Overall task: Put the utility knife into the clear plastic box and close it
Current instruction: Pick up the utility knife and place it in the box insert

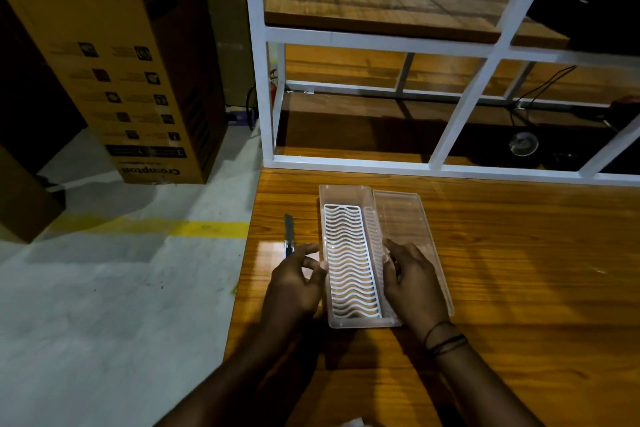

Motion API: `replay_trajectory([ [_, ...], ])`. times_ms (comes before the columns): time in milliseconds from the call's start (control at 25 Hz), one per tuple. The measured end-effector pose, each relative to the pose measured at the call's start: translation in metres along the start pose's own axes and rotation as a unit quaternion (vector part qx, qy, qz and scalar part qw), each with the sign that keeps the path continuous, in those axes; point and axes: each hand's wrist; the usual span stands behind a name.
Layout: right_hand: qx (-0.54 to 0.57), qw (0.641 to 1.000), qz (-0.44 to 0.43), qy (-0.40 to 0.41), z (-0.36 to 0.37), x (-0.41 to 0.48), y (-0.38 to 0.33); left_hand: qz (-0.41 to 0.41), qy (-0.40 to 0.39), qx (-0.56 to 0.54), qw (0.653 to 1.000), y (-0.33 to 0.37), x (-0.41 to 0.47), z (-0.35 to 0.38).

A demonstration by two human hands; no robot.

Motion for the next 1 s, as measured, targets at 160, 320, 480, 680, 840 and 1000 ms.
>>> replay_trajectory([
  [160, -0.057, 0.998, -0.012, 0.039, 0.001, -0.004, -0.004, 0.023, 0.098, 0.121, 0.988, -0.003, 0.002, -0.022],
  [320, -0.065, 0.996, -0.024, 0.052, 0.002, -0.009, -0.012, -0.042, 0.055, 0.277, 0.958, -0.01, 0.005, -0.032],
  [480, -0.058, 0.997, -0.012, 0.046, 0.002, -0.01, -0.013, -0.07, 0.038, 0.343, 0.936, -0.007, 0.016, -0.027],
  [680, -0.053, 0.998, -0.008, 0.044, 0.002, -0.01, -0.014, -0.087, 0.039, 0.405, 0.909, 0.003, 0.026, -0.022],
  [840, -0.053, 0.998, -0.01, 0.044, 0.003, -0.01, -0.013, -0.105, 0.051, 0.407, 0.906, 0.008, 0.031, -0.021],
  [1000, -0.048, 0.998, -0.008, 0.048, 0.005, -0.01, -0.012, -0.127, 0.041, 0.394, 0.909, 0.007, 0.038, -0.021],
])
Point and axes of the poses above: each hand's wrist, its own x-axis towards the middle knuckle, its own z-axis out of the palm, y = z × x, and after that the axes turned 2 degrees about -z, right-handed
